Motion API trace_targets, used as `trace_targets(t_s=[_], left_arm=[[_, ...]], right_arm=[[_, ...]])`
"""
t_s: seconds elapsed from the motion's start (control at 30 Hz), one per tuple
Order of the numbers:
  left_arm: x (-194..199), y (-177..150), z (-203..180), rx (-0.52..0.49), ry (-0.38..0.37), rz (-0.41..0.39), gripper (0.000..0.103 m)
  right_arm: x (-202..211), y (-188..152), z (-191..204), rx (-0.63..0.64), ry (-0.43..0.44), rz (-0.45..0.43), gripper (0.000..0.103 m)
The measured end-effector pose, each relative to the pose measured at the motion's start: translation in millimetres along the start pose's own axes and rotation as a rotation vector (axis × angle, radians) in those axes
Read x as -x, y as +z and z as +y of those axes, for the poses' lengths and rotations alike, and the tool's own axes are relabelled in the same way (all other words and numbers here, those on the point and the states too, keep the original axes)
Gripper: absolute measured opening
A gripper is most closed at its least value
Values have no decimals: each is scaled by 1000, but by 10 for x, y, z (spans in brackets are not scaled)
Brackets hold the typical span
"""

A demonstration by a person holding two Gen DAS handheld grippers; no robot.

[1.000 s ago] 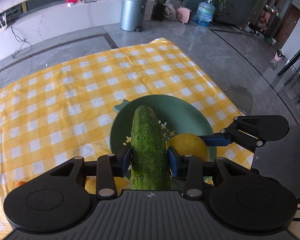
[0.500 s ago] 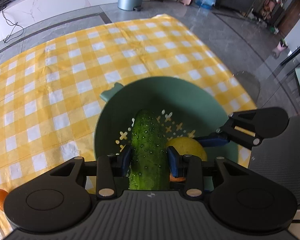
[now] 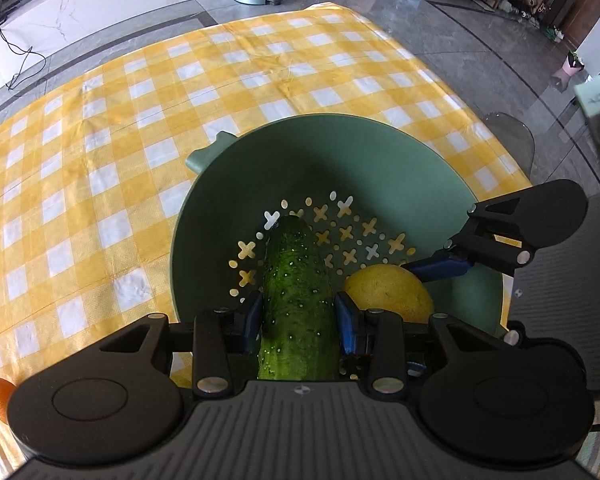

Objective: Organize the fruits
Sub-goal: 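Carry cucumber and mango into the green colander and open both tools, then withdraw both open tools from the colander back toward the fruit pile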

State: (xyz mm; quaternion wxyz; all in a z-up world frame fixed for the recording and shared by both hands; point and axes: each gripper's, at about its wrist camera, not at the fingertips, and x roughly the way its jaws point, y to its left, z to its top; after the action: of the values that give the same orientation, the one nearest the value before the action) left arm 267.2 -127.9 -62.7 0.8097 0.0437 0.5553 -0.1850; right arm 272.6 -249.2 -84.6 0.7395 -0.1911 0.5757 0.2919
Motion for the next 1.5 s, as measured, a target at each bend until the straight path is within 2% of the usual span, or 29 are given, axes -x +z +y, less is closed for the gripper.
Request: trace_targets(t_s=[0.33,0.4,0.5,0.67,0.83,0.97,1.13,1.2,1.5], left_arm=[[-25,-2,20,24,-15,27,44],[-26,-14,28,37,-31,30,48],[-5,-31,38,56,-44,20,52],[57,-56,40,79,-50,8,58],[284,-102,23,81,-54,-45,63],[541,-161,-3,72,-48,-99,63],[862,-276,-32,47,-16,-156,63],[982,-332,-40,34,5,-175,63],[1419,-757,67,-5,63,-247,63]], right_arm=[[-90,75,-30,-34,10,35,62],[-103,91,-34,-35,11,46,63],[-36,120,13,-2,-21,31,73],[26,125,52,13,-35,26,73],[122,111,112,4,-61,10,75],[292,62,204,9,-89,-9,75],[551,-42,359,-6,-112,-69,76],[649,-95,420,-22,-105,-108,87],[872,-356,815,-127,-31,-287,87]])
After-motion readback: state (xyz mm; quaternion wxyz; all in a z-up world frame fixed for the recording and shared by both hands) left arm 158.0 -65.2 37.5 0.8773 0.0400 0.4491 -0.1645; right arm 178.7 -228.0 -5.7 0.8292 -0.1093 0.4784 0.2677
